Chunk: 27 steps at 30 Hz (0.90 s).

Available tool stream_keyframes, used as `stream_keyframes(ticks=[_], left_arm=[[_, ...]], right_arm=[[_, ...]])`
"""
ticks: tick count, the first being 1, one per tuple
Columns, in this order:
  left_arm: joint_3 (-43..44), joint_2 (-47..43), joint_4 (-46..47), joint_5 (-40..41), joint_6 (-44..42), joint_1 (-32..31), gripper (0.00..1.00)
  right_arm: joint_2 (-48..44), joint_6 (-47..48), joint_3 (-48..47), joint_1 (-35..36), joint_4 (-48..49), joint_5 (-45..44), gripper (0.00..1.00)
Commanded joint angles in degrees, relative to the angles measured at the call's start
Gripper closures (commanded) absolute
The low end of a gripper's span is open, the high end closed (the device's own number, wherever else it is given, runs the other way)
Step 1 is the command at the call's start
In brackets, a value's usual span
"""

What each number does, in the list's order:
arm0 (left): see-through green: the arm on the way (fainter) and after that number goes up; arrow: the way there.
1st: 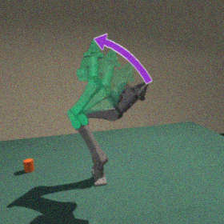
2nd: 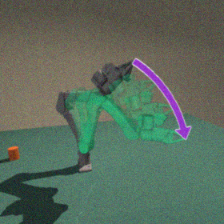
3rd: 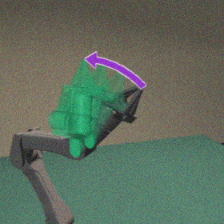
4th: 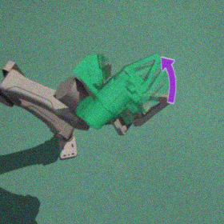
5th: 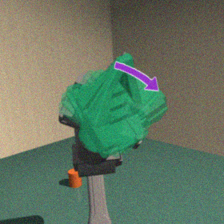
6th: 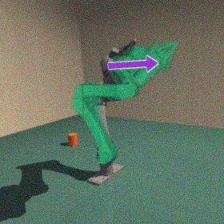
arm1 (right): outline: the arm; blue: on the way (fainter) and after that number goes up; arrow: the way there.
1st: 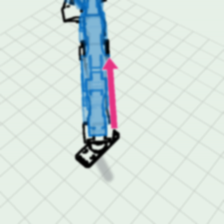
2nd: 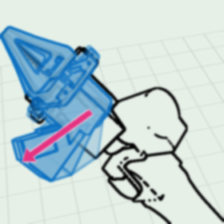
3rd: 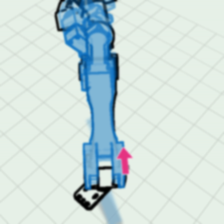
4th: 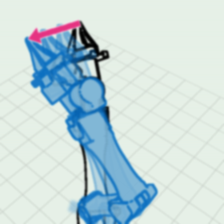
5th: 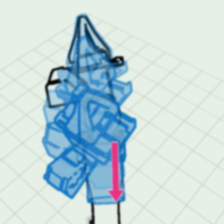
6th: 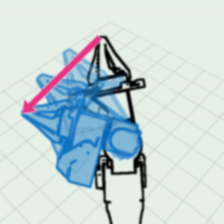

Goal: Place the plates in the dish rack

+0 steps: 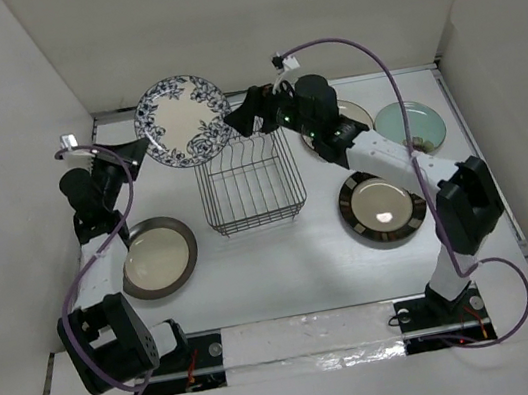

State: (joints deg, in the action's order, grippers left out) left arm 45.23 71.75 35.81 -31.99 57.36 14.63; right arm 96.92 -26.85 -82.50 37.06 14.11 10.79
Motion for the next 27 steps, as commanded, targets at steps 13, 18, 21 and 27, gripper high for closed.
stream_keyframes(ticks=[13, 18, 21, 27], left_arm=[[-3.22, -3.99, 17.88, -10.9, 7.85, -5.66, 1.0], [-4.01, -3.19, 16.84, -13.45, 4.62, -6.28, 1.0], [-3.66, -4.41, 11.22, -11.88, 0.84, -6.28, 1.0], [-2.87, -6.44, 6.91, -10.82, 0.12, -6.28, 0.59]], right_arm=[[9.42, -4.69, -6.8, -3.75, 3.55, 14.59, 0.24], [8.99, -6.46, -3.91, -3.75, 9.44, 17.34, 0.65], [6.88, -7.34, -1.36, -3.75, 11.64, 15.41, 0.91], [3.1, -7.78, 0.41, -4.27, 11.03, 10.31, 1.0]])
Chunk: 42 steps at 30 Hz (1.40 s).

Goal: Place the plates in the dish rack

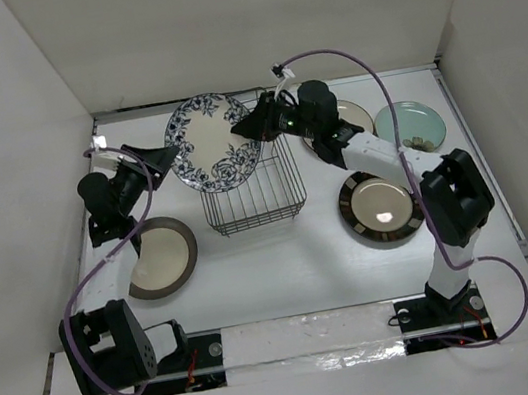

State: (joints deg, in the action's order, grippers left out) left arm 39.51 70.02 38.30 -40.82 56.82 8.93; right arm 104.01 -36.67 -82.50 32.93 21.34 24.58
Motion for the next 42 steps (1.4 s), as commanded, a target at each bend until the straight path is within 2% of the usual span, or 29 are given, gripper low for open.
stream_keyframes(ticks=[1, 2, 3, 4, 6, 10, 13, 17, 18, 20, 23, 24, 25, 30, 32, 33, 37, 39, 42], left_arm=[[3.12, -5.24, 2.5, -1.55, -0.03, -0.58, 0.54], [4.08, -5.85, 0.82, -0.24, -2.13, -0.58, 0.41], [4.61, -7.34, -1.19, -0.23, -3.54, -0.58, 0.41], [5.4, -8.22, -6.0, 1.95, -5.38, -0.58, 0.31], [6.72, -11.12, -10.25, 5.73, -9.52, -0.58, 0.19], [7.34, -16.48, -15.0, 8.55, -11.72, -0.58, 0.1], [7.69, -19.74, -17.03, 9.88, -14.36, -0.58, 0.09], [5.76, -22.29, -16.33, 7.34, -15.24, -1.19, 0.18], [4.45, -22.99, -16.16, 6.55, -15.42, -1.19, 0.27], [3.74, -23.26, -17.12, 5.75, -16.99, -3.81, 0.31], [4.52, -22.47, -22.55, 5.22, -22.6, -6.81, 0.8], [5.57, -22.56, -24.05, 6.44, -24.28, -9.52, 0.96], [6.1, -22.82, -27.46, 7.93, -25.86, -11.11, 1.0], [7.52, -27.9, -34.17, 18.12, -33.69, -20.33, 0.98], [7.52, -29.49, -35.23, 18.14, -34.58, -21.06, 0.95], [5.77, -30.72, -35.05, 22.67, -34.75, -21.67, 0.93], [3.82, -31.44, -34.78, 22.63, -34.84, -21.67, 0.85], [4.7, -31.0, -35.4, 23.67, -35.72, -23.95, 0.81], [4.7, -30.91, -35.75, 23.86, -35.9, -24.57, 0.79]], right_arm=[[-4.51, 1.86, 1.11, -0.14, 3.88, -4.53, 1.0], [-5.21, 1.25, 1.11, -0.14, 4.23, -5.24, 1.0], [-6.87, 0.9, 1.98, -0.14, 4.41, -5.94, 1.0], [-7.67, 0.46, 2.43, -0.75, 4.58, -7.42, 1.0], [-9.43, -0.16, 3.83, -1.37, 4.93, -8.93, 1.0], [-14.78, -0.34, 5.94, -3.13, 4.41, -15.24, 1.0], [-17.07, 2.73, 5.95, -3.66, 0.47, -22.6, 1.0], [-18.66, 13.6, 2.0, -1.91, -11.11, -38.78, 1.0], [-18.4, 15.29, 1.12, -0.77, -12.63, -41.69, 1.0], [-17.62, 19.67, -2.04, -0.23, -17.18, -49.95, 1.0], [-15.24, 23.9, -6.08, 1.44, -20.97, -58.22, 1.0], [-13.93, 24.88, -6.88, 2.22, -21.17, -59.55, 1.0], [-13.22, 25.67, -7.76, 2.92, -21.17, -61.73, 1.0], [-8.21, 29.46, -13.9, 5.21, -25.3, -65.88, 1.0], [-5.58, 29.81, -15.4, 5.22, -26.61, -66.59, 1.0], [-4.7, 29.72, -17.24, 5.22, -27.23, -66.68, 1.0], [-0.57, 29.72, -20.85, 5.74, -29.08, -67.91, 1.0], [1.28, 29.2, -22.08, 5.74, -30.3, -67.91, 1.0], [3.38, 28.76, -23.93, 5.74, -30.92, -67.91, 1.0]])
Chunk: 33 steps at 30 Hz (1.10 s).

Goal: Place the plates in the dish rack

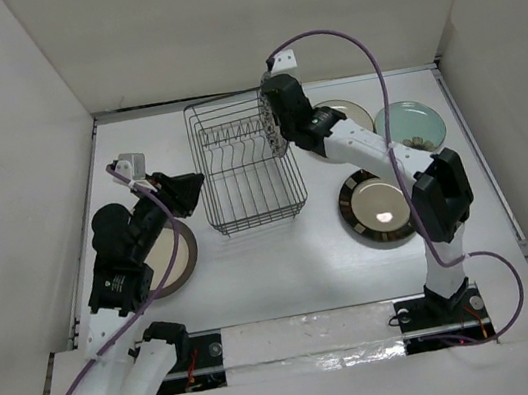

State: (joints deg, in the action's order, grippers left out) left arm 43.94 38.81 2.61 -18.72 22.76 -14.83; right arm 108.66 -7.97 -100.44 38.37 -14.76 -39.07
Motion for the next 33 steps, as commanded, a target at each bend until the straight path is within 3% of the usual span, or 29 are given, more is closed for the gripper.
stream_keyframes(ticks=[1, 7, 23, 25, 26, 30, 33], left_arm=[[0.27, 0.22, -0.15, 1.67, -1.85, -0.81, 0.79], [0.35, -0.22, -0.24, 1.85, -1.85, -1.34, 0.78], [0.53, -0.75, -0.68, 3.51, -2.02, -1.34, 0.76], [0.44, -0.84, -0.68, 3.43, -2.02, -1.34, 0.76], [0.35, -1.01, -0.68, 3.43, -2.02, -1.34, 0.76], [0.71, -1.1, -1.2, 4.83, -2.11, -1.34, 0.75], [0.7, -1.89, -1.12, 4.92, -2.11, -1.34, 0.61]], right_arm=[[-0.65, -0.03, -6.51, 0.3, 4.84, -4.26, 1.0], [4.7, -0.12, -11.44, 1.44, 2.02, -4.52, 1.0], [12.89, -0.65, -12.58, 4.69, 2.2, -5.05, 1.0], [13.24, -1.0, -12.76, 4.7, 1.93, -5.14, 0.93], [13.16, -1.35, -12.67, 4.7, 1.76, -5.49, 0.8], [11.05, -1.53, -12.23, 5.22, 2.37, -5.75, 0.49], [7.63, -0.56, -11.09, 5.83, 3.86, -5.75, 0.32]])
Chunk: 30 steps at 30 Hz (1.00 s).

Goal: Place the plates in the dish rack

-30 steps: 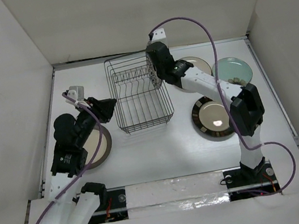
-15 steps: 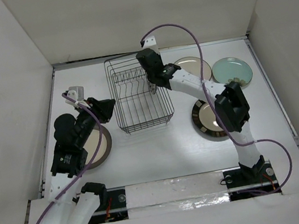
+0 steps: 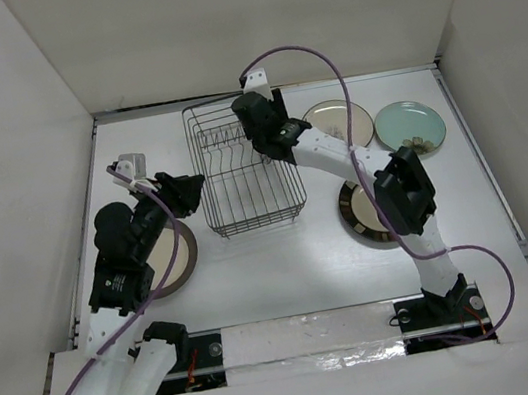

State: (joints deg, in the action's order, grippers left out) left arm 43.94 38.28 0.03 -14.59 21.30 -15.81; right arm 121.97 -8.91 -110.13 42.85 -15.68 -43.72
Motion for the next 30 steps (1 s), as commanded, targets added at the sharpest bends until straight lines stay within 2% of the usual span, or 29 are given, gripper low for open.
stream_keyframes(ticks=[1, 3, 6, 7, 8, 9, 10, 11, 12, 13, 17, 22, 24, 26, 27, 29, 30], left_arm=[[0.79, -1.46, 1.55, 1.05, -0.73, -0.36, 0.59], [1.06, -1.89, 1.55, 1.93, -0.73, -0.36, 0.58], [0.97, -3.03, 1.46, 3.33, -0.65, -0.36, 0.6], [0.97, -3.47, 1.55, 4.12, -0.65, -0.36, 0.61], [0.97, -4.0, 1.64, 5.09, -0.38, -0.36, 0.64], [1.06, -4.96, 1.64, 6.75, -0.29, -0.36, 0.73], [1.06, -5.41, 1.64, 7.38, -0.12, -0.36, 0.77], [1.06, -6.37, 1.72, 8.25, 0.14, -0.36, 0.92], [1.14, -6.9, 1.9, 8.7, 0.23, -0.36, 0.99], [1.23, -7.34, 2.16, 9.31, 0.58, 0.25, 1.0], [1.67, -8.75, 3.04, 9.76, 1.46, 1.31, 1.0], [2.11, -9.89, 4.36, 9.32, 2.43, 1.83, 0.99], [2.46, -9.89, 4.01, 9.49, 2.34, 1.84, 0.92], [2.29, -10.24, 4.01, 9.75, 2.43, 1.84, 0.9], [2.2, -10.33, 3.92, 9.67, 2.43, 1.84, 0.89], [1.76, -10.6, 3.75, 9.49, 2.43, 1.84, 0.89], [1.59, -11.12, 3.83, 9.4, 2.43, 1.84, 0.89]], right_arm=[[-6.74, 0.64, -0.28, 1.36, 5.13, -1.01, 0.29], [-10.08, 0.56, 0.96, 1.97, 5.57, 0.3, 0.23], [-16.03, -0.06, 5.78, 3.11, 7.94, 3.2, 0.22], [-17.89, -0.15, 7.63, 4.6, 8.91, 3.9, 0.25], [-19.65, -1.19, 11.91, 5.57, 10.83, 6.35, 0.4], [-23.24, -2.07, 14.39, 6.62, 11.81, 7.68, 0.57], [-24.84, -3.21, 16.94, 9.42, 13.03, 9.08, 0.8], [-26.42, -5.83, 22.18, 11.1, 15.05, 12.23, 1.0], [-27.74, -7.6, 24.67, 12.85, 16.46, 13.91, 1.0], [-29.49, -9.36, 27.05, 14.7, 18.13, 15.32, 1.0], [-31.36, -21.81, 36.02, 25.41, 24.11, 16.3, 1.0], [-29.08, -35.01, 42.53, 32.46, 31.41, 12.88, 0.97], [-26.28, -42.81, 44.46, 33.87, 35.95, 11.57, 0.81], [-23.99, -48.72, 46.66, 34.4, 38.52, 12.17, 0.67], [-21.54, -52.66, 47.54, 35.01, 42.19, 10.26, 0.61], [-18.8, -56.72, 48.34, 36.34, 43.54, 6.47, 0.49], [-17.4, -60.92, 48.34, 36.34, 43.98, 5.85, 0.49]])
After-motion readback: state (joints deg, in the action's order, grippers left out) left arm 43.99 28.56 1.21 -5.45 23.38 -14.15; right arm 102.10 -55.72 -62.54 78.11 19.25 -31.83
